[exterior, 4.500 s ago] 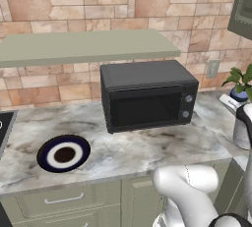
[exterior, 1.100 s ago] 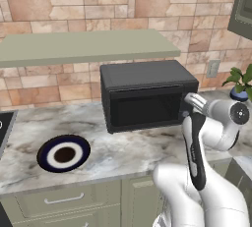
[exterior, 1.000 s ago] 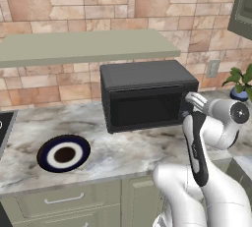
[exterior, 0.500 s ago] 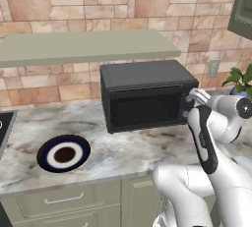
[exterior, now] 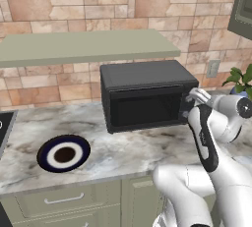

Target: Pull the toaster oven rack outwards. Pick up the baguette from the plate and place it on the toaster oven rack. Close the toaster oven door fully and set the temperature to the lowest setting.

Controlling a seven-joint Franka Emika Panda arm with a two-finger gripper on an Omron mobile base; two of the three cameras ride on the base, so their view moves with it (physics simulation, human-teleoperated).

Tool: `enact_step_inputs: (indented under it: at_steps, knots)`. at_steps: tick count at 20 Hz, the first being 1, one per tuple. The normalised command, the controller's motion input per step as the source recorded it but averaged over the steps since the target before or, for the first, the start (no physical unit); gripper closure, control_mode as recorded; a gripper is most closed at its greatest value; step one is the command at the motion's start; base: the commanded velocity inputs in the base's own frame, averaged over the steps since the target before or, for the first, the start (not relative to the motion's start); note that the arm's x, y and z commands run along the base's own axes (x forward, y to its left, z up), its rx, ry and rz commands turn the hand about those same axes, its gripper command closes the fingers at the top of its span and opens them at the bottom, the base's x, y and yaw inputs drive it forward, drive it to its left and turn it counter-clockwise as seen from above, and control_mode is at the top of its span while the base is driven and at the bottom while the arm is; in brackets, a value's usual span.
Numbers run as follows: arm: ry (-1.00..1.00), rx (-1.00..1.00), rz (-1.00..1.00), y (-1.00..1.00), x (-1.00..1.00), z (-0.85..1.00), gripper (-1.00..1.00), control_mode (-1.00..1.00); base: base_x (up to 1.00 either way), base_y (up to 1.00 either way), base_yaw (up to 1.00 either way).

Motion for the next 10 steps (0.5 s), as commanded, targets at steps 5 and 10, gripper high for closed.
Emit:
enact_step_inputs:
  at_steps: [5,10]
  knots:
    - [0.0,0.0,0.0,0.0,0.27,0.0,-1.0,-1.0,0.0,0.0,0.0]
    - [0.0,0.0,0.01,-0.04,0.2,0.0,-1.0,-1.0,0.0,0.0,0.0]
